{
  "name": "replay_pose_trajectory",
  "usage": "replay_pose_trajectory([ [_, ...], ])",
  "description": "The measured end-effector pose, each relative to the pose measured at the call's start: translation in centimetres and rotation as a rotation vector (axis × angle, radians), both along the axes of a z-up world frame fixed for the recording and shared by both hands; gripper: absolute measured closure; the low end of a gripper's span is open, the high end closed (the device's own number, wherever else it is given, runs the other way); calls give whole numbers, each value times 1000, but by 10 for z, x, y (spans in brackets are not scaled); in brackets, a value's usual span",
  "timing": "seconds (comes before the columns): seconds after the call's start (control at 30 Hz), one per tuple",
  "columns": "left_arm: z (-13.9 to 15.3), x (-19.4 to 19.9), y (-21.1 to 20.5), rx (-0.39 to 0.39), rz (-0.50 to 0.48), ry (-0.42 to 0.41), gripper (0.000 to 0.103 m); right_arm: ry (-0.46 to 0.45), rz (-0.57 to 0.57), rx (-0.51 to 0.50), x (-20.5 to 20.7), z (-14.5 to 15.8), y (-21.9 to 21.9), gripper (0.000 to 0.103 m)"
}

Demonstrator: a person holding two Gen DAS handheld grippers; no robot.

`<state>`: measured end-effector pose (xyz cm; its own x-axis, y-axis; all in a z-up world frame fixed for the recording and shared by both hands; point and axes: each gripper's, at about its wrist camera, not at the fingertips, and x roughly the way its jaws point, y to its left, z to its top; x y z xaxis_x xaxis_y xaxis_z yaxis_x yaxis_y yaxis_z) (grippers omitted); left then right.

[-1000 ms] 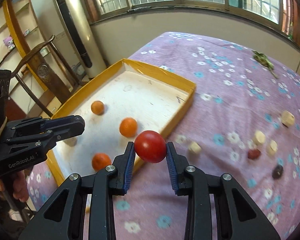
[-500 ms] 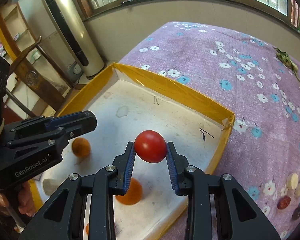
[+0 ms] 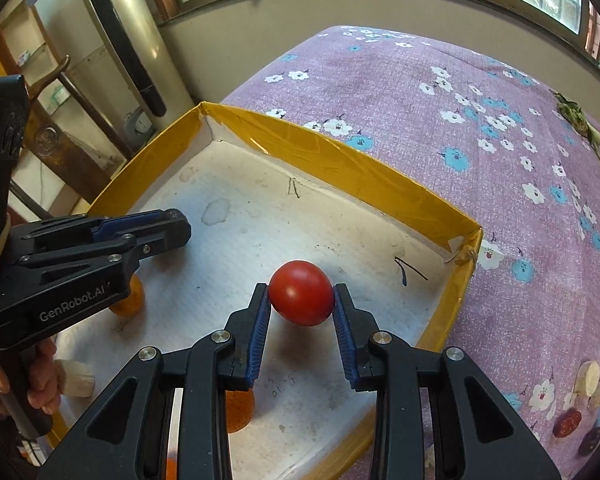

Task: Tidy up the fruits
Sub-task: 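Open both tools to drop the plum and tomato into the tray, then withdraw both tools from the tray toward the remaining fruits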

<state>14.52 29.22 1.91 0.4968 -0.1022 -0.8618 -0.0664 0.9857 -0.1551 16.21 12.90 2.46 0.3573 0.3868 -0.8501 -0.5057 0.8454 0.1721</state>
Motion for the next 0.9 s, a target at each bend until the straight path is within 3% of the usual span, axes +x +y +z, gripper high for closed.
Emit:
replay_pose_trajectory([
  [0.17, 2, -3, 4, 19, 20, -1, 74, -2, -10, -1, -2, 3, -5, 67],
  [0.37, 11, -16, 9, 35, 47, -23, 60, -17, -26, -3, -15, 14, -16, 66],
  [0.43, 16, -23, 9, 61, 54, -40, 50, -24, -33, 9, -21, 19, -22, 65],
  [0.53, 23, -36, 11, 73, 71, -64, 44, -38, -45, 24, -34, 27, -30, 57],
  [0.77, 38, -74, 9, 109, 124, -123, 34, -66, -57, 43, -69, 39, -52, 54],
  [0.9, 46, -96, 2, 129, 160, -159, 24, -81, -67, 45, -86, 42, -66, 52],
])
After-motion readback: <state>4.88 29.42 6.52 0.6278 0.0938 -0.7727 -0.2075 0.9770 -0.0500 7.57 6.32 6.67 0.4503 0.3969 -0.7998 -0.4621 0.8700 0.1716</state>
